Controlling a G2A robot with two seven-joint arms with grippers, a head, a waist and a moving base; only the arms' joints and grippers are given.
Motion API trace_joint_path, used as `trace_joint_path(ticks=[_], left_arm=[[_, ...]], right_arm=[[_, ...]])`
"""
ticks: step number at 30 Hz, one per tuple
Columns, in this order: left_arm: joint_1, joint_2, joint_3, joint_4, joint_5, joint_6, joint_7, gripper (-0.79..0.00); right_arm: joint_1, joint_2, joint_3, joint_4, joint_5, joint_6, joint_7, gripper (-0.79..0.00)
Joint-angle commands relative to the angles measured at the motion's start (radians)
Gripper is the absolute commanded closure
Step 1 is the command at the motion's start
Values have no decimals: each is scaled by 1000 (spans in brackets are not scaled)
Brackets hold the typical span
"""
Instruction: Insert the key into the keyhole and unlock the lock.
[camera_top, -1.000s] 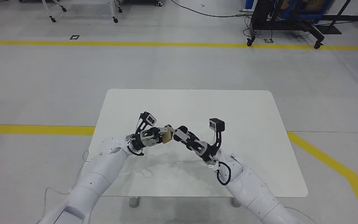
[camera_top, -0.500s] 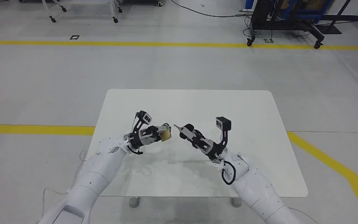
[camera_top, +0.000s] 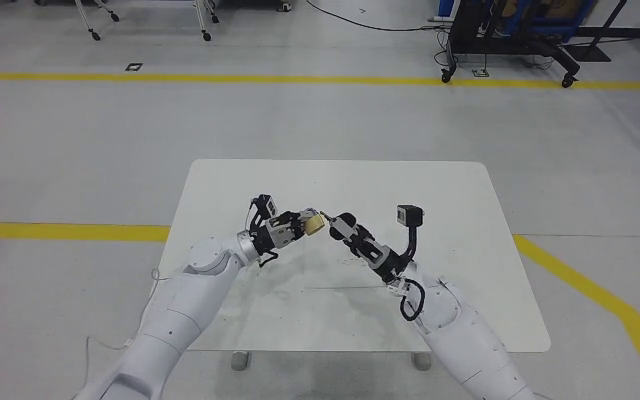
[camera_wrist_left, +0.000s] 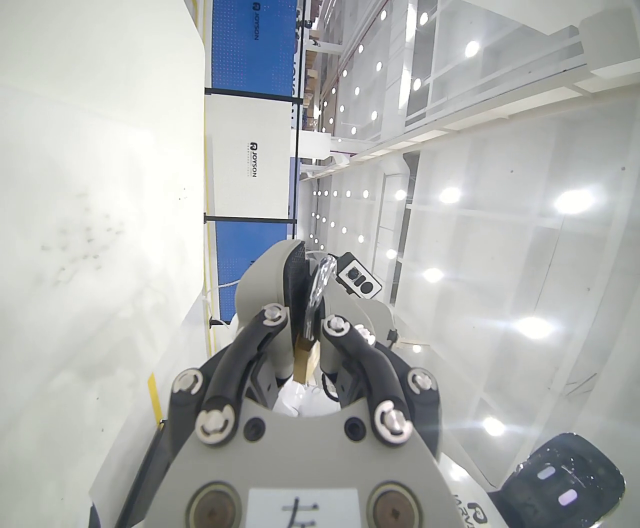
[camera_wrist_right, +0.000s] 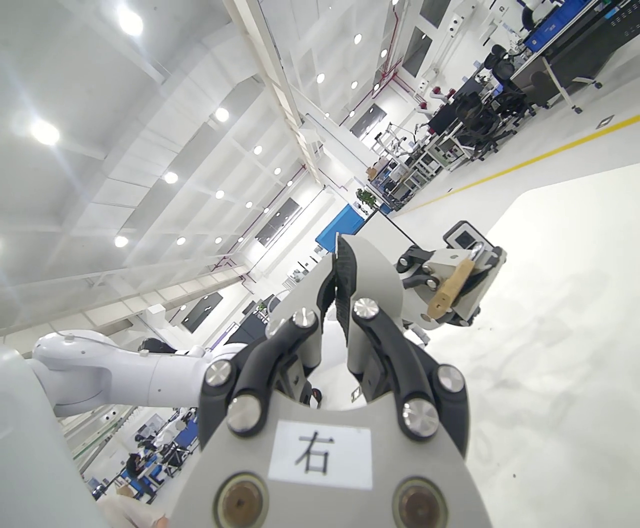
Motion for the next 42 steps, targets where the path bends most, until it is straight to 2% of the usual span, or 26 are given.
trace_joint_path(ticks=[1,4,7,20,25,29,42], left_arm=[[0,0,0,1,-1,-2,-1,0],[0,0,0,1,-1,-2,-1,0],[15,-6,-20,-33,-82,18,30,0],[47,-23,-11,-76,8,35,263,0],[55,-27,-19,-85,22,37,302,0],[59,-29,-27,-88,29,45,313,0],[67,-35,-44,-95,59,48,305,0]], right_arm=[[1,0,-1,3,-1,-2,0,0],[1,0,-1,3,-1,-2,0,0],[-1,0,-3,4,-2,5,1,0],[-18,-6,-24,-84,-30,301,7,0],[-25,-7,-11,-79,-4,359,4,0],[-23,-7,-7,-75,4,450,23,0],[-9,-13,-10,-49,-2,470,14,0]])
